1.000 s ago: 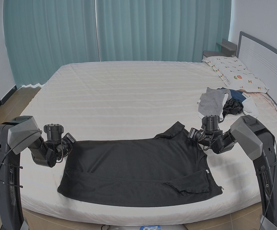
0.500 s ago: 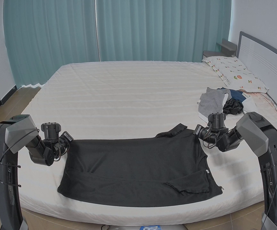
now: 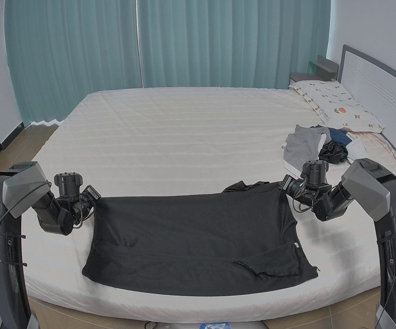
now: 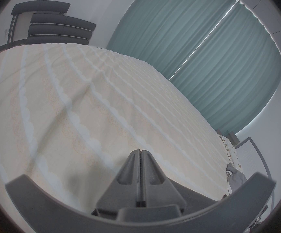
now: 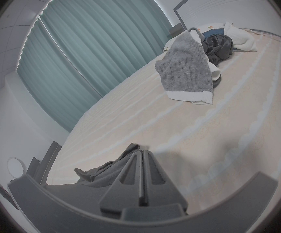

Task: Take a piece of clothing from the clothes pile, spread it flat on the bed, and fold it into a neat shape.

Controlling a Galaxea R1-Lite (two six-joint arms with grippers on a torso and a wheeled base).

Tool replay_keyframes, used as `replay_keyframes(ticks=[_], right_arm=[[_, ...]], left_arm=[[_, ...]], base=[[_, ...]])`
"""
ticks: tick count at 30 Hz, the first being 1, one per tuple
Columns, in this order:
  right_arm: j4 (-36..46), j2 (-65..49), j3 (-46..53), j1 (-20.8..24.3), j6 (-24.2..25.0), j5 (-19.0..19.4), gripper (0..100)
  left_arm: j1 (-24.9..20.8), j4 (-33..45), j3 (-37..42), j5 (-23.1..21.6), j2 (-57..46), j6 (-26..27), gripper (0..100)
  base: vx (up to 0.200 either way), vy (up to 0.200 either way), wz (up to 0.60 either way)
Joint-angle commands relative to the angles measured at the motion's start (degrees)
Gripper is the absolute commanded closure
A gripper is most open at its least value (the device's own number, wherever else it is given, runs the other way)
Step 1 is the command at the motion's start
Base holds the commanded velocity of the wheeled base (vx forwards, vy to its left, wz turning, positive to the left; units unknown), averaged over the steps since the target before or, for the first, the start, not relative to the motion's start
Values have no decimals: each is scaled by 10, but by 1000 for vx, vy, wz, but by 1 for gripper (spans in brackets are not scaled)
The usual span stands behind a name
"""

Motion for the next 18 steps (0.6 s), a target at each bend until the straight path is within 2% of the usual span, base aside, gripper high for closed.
replay_keyframes(ticks=[1,18], right_arm=[[-25,-25,33,4,0,0,100],[-95,-55,100,3,19,3,100]], left_arm=[[1,-1,7,0,-7,3,100],[4,-2,8,-6,-12,3,100]], base=[[0,0,0],[0,0,0]])
